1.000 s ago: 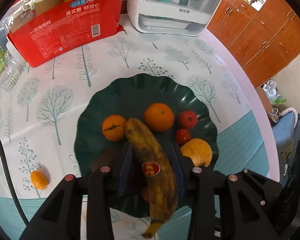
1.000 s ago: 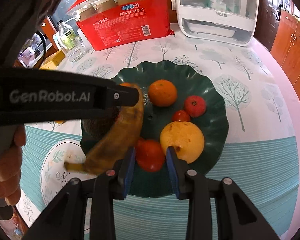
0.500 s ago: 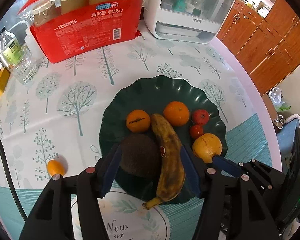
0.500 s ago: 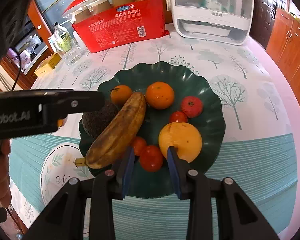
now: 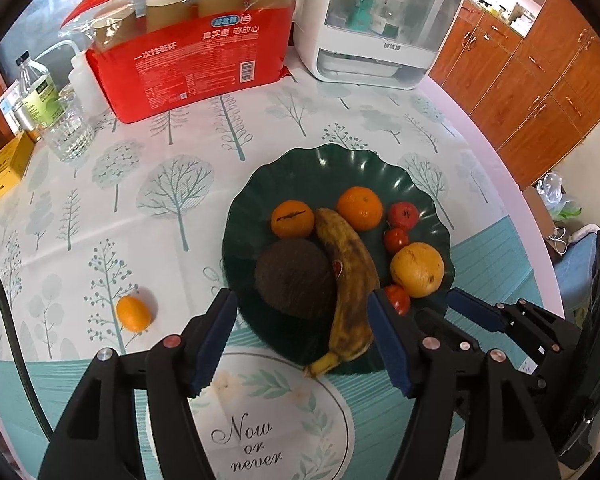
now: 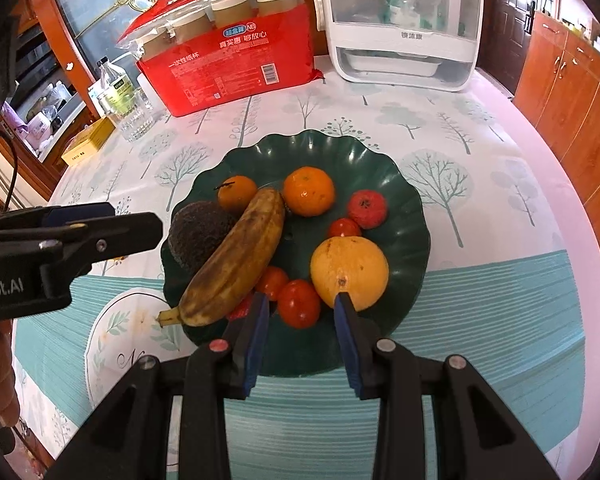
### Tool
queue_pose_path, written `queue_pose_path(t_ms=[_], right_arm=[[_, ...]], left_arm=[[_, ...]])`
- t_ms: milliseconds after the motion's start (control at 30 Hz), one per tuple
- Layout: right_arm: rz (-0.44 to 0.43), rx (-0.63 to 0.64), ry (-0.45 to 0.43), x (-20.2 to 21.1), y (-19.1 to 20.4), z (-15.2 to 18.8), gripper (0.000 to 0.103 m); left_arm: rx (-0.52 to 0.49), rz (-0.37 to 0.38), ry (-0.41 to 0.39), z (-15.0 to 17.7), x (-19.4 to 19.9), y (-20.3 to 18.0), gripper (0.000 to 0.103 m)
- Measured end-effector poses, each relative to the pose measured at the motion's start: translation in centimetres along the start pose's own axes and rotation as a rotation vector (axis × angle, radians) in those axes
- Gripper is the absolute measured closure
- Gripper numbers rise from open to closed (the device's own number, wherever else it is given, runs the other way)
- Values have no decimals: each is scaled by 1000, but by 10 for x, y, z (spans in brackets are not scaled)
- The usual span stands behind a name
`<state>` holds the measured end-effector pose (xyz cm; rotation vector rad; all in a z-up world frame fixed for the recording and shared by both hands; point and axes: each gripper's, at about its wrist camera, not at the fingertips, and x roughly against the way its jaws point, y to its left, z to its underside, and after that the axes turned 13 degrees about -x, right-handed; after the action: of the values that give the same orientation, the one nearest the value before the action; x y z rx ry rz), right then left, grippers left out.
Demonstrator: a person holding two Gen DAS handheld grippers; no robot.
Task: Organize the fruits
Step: 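Open both tools to release the banana and tomato on the green plate, then withdraw both tools from the green plate toward the small orange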
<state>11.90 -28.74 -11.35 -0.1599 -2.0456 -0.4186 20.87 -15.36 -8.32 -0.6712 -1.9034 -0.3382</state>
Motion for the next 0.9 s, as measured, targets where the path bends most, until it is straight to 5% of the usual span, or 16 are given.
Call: queue_pose_path(t_ms=[600,900], right_arm=[[27,-19,6,22,23,47,69],[1,-7,21,26,59,65,69]], left_arm=[[-5,4,9,66,25,13,30],[-24,-98,-11,113,54,44,22]])
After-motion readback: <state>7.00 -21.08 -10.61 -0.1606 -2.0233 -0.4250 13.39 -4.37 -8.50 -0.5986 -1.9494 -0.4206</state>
